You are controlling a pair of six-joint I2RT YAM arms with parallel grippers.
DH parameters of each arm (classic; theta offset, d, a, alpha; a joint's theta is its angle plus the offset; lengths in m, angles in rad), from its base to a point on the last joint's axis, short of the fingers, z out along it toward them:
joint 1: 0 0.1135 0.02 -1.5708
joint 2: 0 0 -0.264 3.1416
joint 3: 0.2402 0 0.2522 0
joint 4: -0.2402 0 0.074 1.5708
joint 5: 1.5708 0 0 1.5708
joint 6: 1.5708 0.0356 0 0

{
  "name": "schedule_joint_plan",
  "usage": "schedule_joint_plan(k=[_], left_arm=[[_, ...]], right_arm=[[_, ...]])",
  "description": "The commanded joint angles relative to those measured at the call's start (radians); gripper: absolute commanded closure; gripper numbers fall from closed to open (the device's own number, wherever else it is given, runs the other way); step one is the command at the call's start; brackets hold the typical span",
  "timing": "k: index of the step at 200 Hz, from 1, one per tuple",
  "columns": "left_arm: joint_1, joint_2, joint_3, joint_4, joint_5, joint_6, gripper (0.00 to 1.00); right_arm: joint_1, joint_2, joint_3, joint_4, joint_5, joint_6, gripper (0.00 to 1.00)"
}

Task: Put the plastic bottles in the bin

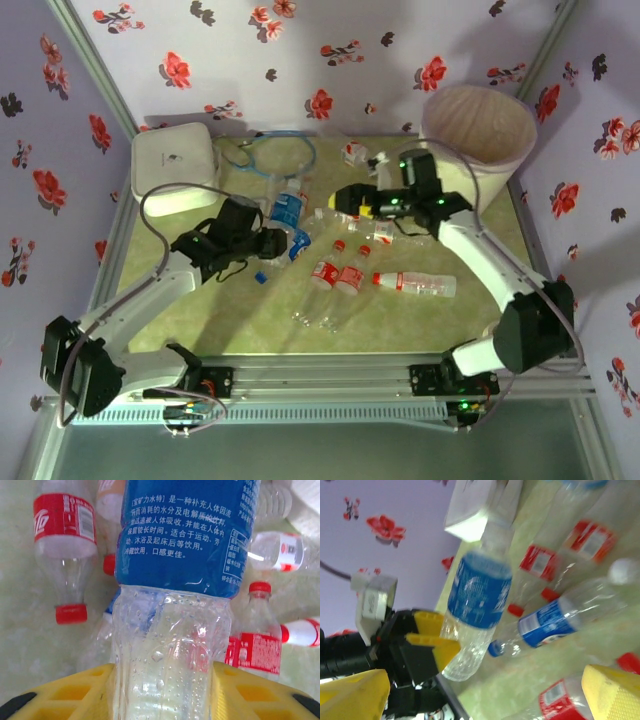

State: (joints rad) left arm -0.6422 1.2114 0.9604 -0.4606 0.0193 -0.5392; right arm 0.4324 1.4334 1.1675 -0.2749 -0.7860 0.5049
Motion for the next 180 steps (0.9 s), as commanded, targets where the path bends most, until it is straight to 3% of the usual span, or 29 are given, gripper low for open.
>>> schedule_joint_plan(k=[1,42,89,134,156,180], left_arm=[[0.005,0.015,-0.011,0.146,0.040,-0.031,0.53],[-0.005,0.039,-0.026,0.279,0.114,-0.066,0.53],[-0.017,0.050,-0.039,0.332,0.141,-0.071,0.53],[-0.043,0.048,-0.043,0.355,0.145,-0.075,0.53],[-0.043,0.047,-0.044,0.365,0.142,-0.093,0.52],[-0.044,0.032,-0.059,0.386,0.142,-0.095,0.43]], right_arm=[[0.066,0.058,-0.012,0.244,-0.061,0.129,0.01],[0.124,0.183,0.009,0.396,-0.033,0.219,0.03],[0.121,0.246,0.039,0.412,0.035,0.211,0.12],[0.119,0.255,0.052,0.473,0.022,0.262,0.30],[0.113,0.228,0.052,0.445,0.037,0.250,0.45],[0.099,0.181,0.071,0.345,0.082,0.182,0.50]])
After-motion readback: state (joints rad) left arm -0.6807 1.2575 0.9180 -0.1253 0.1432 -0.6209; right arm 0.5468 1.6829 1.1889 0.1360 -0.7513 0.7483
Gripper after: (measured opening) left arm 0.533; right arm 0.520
